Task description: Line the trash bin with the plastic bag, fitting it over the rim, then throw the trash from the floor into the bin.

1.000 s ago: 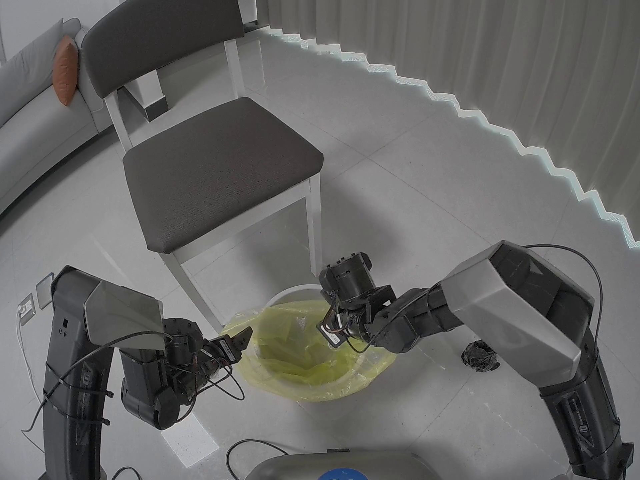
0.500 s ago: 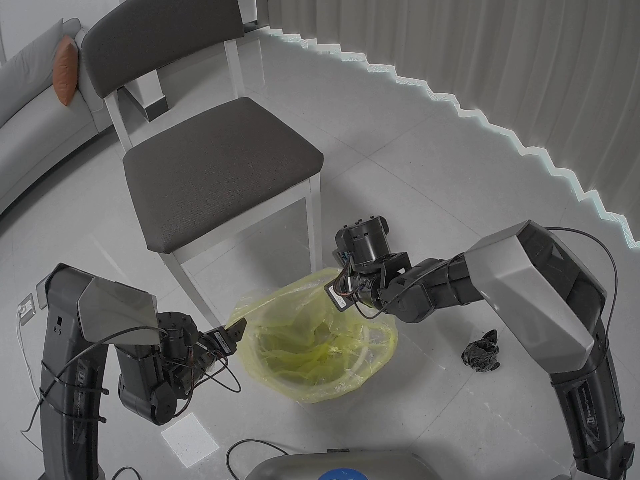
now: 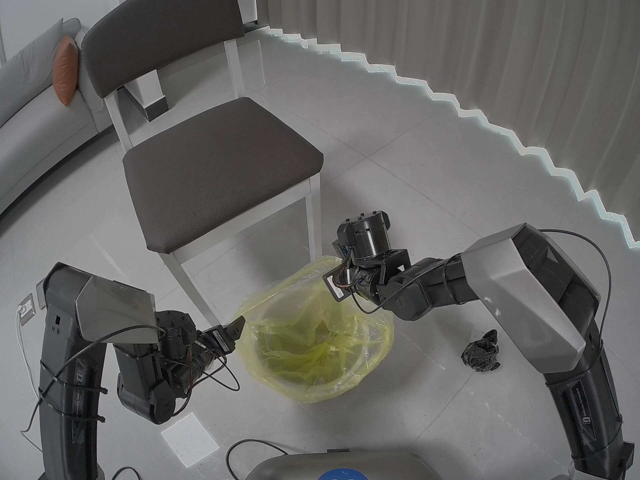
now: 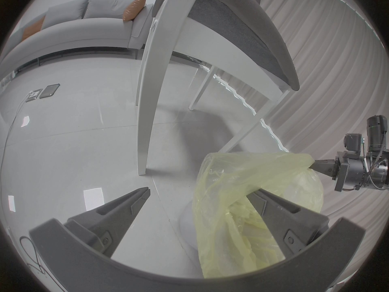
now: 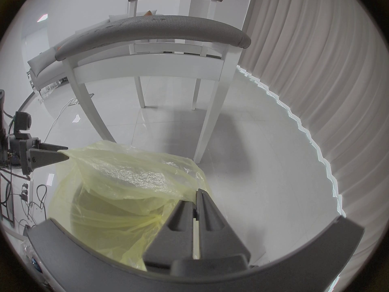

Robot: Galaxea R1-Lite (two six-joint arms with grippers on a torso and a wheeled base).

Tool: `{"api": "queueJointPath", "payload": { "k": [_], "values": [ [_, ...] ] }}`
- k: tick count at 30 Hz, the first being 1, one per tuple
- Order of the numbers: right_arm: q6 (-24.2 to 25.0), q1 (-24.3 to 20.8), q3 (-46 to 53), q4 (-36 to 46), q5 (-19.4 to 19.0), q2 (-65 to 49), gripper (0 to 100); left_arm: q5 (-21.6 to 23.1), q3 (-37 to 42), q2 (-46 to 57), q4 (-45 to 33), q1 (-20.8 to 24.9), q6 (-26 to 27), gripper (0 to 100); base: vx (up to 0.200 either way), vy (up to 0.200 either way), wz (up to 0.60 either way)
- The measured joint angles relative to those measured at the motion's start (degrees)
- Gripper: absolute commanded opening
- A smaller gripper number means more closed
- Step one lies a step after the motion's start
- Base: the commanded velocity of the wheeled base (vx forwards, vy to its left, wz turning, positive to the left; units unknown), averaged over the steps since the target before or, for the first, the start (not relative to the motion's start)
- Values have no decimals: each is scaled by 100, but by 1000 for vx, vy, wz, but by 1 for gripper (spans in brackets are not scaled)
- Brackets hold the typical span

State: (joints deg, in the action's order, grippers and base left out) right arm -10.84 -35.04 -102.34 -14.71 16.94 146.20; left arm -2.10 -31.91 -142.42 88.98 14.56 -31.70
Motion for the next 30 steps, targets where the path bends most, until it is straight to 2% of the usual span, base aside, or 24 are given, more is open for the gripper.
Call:
{"api": "queueJointPath", "payload": {
  "k": [7,15,22,23,30],
  "values": [
    [0,52,-61,-69,2,52,0,2,15,0,-2,5,0,100,0,0,0],
    [-88,61,-69,-803,2,101,0,10,59,26,0,11,0,100,0,0,0],
    [-200,72,-61,-817,2,143,0,10,69,33,0,16,0,100,0,0,0],
    [-243,72,-52,-817,5,146,100,10,69,33,0,16,0,100,0,0,0],
    [-260,106,-80,-994,10,204,100,11,63,33,0,11,0,100,0,0,0]
  ]
}}
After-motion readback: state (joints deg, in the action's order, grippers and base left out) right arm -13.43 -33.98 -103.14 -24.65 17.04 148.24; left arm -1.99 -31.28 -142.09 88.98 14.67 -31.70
